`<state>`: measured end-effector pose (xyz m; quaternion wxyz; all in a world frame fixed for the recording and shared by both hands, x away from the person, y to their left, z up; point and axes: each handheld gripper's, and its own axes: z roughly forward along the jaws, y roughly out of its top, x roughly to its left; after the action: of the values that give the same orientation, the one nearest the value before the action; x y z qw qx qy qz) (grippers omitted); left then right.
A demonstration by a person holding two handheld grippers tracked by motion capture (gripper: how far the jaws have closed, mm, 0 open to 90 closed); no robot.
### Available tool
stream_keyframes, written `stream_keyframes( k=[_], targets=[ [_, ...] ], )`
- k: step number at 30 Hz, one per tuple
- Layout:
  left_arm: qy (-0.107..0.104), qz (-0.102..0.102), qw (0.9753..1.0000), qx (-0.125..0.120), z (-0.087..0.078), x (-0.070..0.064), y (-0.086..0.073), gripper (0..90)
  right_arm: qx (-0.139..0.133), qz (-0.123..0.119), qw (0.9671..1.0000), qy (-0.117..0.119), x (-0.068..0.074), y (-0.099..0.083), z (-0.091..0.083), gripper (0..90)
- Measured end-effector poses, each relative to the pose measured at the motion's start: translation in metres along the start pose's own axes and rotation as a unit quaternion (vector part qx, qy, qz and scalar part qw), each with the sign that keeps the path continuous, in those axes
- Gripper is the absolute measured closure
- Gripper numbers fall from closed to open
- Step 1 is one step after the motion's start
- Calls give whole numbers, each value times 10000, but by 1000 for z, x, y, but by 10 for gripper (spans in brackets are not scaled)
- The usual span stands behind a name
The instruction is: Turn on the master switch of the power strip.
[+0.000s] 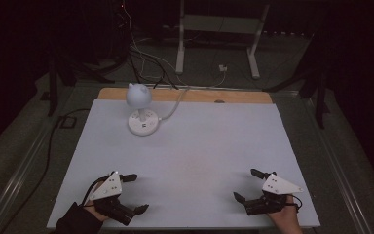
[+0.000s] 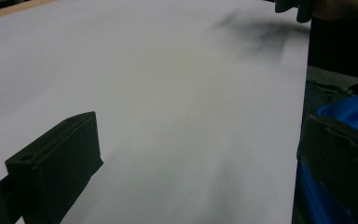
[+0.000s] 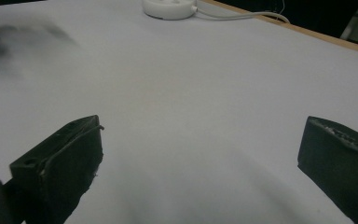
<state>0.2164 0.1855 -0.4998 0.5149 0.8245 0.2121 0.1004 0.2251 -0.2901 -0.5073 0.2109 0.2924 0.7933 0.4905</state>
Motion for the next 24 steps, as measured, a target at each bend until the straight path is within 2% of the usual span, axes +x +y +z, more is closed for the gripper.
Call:
stream_keyframes(
  k=[9,24],
  targets=[
    [-95,38,9999,1,3,0,9,2,-10,23,10000,-12,0,0,-1,0],
    [14,-1,10000,-91,6,10,26,1,-48,24,10000,-24,0,0,-2,0]
  ],
)
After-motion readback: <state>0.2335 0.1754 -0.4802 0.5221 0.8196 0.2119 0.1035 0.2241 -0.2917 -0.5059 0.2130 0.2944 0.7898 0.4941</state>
